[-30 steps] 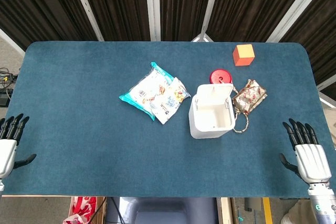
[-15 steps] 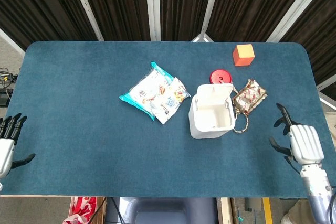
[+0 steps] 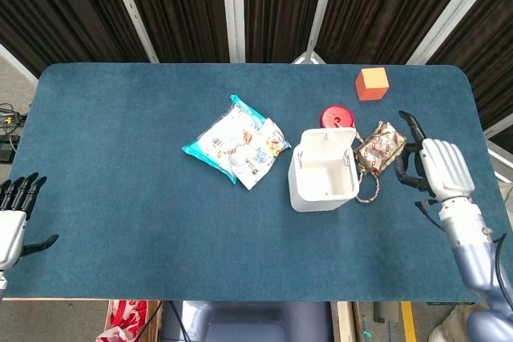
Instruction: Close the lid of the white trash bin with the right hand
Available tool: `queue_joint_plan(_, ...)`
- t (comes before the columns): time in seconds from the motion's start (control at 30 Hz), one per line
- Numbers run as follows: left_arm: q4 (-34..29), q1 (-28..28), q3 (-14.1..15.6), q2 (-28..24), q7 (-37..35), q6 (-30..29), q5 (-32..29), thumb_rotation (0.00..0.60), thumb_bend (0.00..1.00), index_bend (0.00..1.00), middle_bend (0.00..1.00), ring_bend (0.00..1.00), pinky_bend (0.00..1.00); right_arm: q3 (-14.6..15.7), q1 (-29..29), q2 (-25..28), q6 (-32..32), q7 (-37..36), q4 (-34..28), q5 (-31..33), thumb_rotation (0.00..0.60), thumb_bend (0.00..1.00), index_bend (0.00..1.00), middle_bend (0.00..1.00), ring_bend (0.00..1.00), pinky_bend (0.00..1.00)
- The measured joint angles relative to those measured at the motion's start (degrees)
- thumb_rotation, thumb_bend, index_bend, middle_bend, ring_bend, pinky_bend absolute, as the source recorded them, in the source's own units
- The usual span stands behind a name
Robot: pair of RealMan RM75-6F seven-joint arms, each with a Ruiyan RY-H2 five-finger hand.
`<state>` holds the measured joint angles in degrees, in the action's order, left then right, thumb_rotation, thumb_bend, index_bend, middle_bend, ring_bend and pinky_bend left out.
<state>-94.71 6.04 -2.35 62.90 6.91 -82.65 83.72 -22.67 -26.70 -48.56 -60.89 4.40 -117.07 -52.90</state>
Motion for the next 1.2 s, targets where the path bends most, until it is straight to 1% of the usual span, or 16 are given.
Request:
queue_joint_plan(0.17,-0.3,0.35,-0.16,-0.26,-0.14,0.7,-0.54,0.6,0.0,0.0,0.0,0.0,0.0,-1.15,-5.2,0.39,3.16,3.33,-0.55,7.45,0.6,0.62,0.0,0.71,0.79,0.74)
queue_joint_plan(0.4,-0.16,0.45,-0.11,-0.4,-0.49,0.72,-0.34,0.6,0.0,0.0,0.0,0.0,0.0,-0.45,-11.21,-1.41,4.68,8.75,-0.21,14.99,0.6,0.65,0.0,0.71,0.79,0.74)
queue_joint_plan(0.47,-0.12,0.49,-0.13,-0.44,-0.61,0.88,-0.5,0.6,0.0,0.0,0.0,0.0,0.0,0.03,-12.69,-2.3,4.63,10.32,0.09,16.81,0.6,0.66,0.02,0.71,0.79,0.74)
queue_joint_plan(0.53,-0.09,0.55,-0.18,-0.49,-0.66,1.09,-0.79,0.6,0.0,0.0,0.0,0.0,0.0,0.53,-13.98,-3.19,4.34,11.66,0.32,18.35,0.6,0.66,0.06,0.71,0.79,0.74)
queue_joint_plan(0.6,-0.03,0.64,-0.26,-0.54,-0.82,1.32,-1.08,0.6,0.0,0.0,0.0,0.0,0.0,0.96,-14.92,-3.8,4.04,12.66,0.42,19.49,0.6,0.66,0.14,0.71,0.8,0.74)
queue_joint_plan(0.8,-0.19,0.71,-0.3,-0.72,-1.31,1.54,-1.3,0.6,0.0,0.0,0.0,0.0,0.0,1.9,-17.26,-5.17,2.76,14.75,0.31,22.42,0.6,0.67,0.3,0.71,0.8,0.74)
queue_joint_plan(0.93,-0.21,0.74,-0.28,-0.77,-1.38,1.61,-1.37,0.6,0.0,0.0,0.0,0.0,0.0,2.36,-17.92,-5.43,1.99,15.21,-0.58,23.45,0.6,0.72,0.33,0.72,0.81,0.74)
queue_joint_plan(1.2,-0.25,0.7,-0.17,-0.85,-1.64,1.34,-0.96,0.6,0.0,0.0,0.0,0.0,0.0,3.43,-18.06,-3.75,1.57,15.84,-4.6,23.6,0.6,0.72,0.33,0.72,0.81,0.74)
